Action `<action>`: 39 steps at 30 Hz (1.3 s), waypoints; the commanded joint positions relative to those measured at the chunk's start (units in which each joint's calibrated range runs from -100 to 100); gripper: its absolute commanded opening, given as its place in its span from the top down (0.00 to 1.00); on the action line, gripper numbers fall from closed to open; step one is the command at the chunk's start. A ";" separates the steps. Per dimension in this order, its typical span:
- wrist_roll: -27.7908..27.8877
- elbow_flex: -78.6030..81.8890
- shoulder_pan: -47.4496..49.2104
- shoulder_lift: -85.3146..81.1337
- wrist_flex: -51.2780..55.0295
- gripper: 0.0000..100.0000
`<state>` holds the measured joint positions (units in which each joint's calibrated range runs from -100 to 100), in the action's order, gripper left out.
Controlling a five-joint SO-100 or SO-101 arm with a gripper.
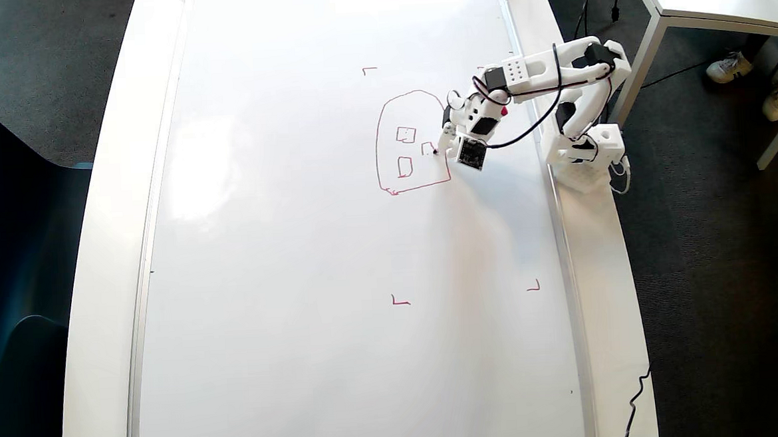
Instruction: Draw on a whiteboard a robot head using a pen attached to the gripper
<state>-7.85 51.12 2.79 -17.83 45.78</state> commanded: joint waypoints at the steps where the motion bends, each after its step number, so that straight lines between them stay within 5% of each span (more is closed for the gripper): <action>1: -0.30 -0.60 1.67 -1.08 -0.08 0.99; 39: -0.52 -12.31 -2.09 10.41 -0.51 0.99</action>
<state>-8.53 39.88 1.36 -7.67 44.85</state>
